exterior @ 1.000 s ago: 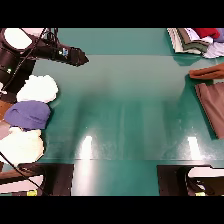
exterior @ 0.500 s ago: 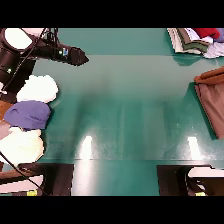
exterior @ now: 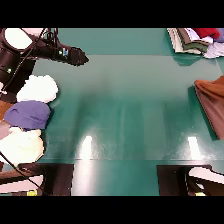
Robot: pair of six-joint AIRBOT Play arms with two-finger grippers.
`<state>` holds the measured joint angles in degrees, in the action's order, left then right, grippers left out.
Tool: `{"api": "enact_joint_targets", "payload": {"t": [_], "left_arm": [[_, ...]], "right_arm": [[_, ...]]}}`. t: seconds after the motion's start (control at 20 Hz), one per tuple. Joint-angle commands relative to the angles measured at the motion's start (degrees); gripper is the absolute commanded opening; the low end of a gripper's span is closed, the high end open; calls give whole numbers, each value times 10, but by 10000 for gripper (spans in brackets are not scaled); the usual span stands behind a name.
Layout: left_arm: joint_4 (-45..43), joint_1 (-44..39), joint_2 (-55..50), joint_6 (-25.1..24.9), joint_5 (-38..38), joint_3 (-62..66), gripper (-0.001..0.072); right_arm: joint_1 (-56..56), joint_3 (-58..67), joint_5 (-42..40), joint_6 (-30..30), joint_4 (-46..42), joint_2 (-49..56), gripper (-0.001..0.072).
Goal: Fold the shirts.
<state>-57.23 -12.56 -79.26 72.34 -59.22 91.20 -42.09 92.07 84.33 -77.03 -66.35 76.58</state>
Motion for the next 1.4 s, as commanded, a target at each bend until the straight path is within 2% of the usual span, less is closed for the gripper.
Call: {"api": "enact_joint_targets", "payload": {"t": [0.0, 0.05, 0.1, 0.15, 0.2, 0.3, 0.4, 0.55, 0.7, 0.95, 1.0, 1.05, 1.1, 1.15, 1.35], "left_arm": [[0, 0, 0, -4, 0, 0, 23], [0, 0, 0, -4, 0, 0, 23], [0, 0, 0, -7, 0, 0, 23], [0, 0, 0, -8, 0, 0, 23], [0, 0, 0, -8, 0, 0, 23], [0, 0, 0, -8, 0, 0, 23], [0, 0, 0, -8, 0, 0, 23], [0, 0, 0, -8, 2, 0, 23], [0, 0, 0, -7, -2, 0, 23], [0, 0, 0, -7, -8, 0, 24], [0, 0, 0, -7, -3, 0, 24], [0, 0, 0, -7, 2, 0, 24], [0, 0, 0, -7, 6, 0, 23], [0, 0, 0, -7, 9, 0, 23], [0, 0, 0, -7, 23, 0, 23]], "right_arm": [[-45, -85, 42, -2, -60, -36, 22], [-62, -108, 51, -2, -63, -43, 38], [-76, -128, 57, -2, -65, -50, 182], [-90, -150, 59, -2, -73, -58, 374], [-104, -166, 65, -2, -73, -63, 463], [-134, -177, 76, -6, -72, -66, 462], [-149, -169, 83, -38, -62, -66, 457], [-135, -142, 86, -41, 29, -66, 448], [-62, -123, 93, -41, 126, -67, 448], [122, -110, 71, -41, 139, -66, 447], [158, -110, 64, -40, 138, -66, 411], [188, -110, 57, -39, 139, -66, 271], [218, -110, 53, -39, 139, -66, 95], [243, -110, 50, -39, 138, -66, 18], [309, -110, 42, -35, 139, -66, 18]]}}
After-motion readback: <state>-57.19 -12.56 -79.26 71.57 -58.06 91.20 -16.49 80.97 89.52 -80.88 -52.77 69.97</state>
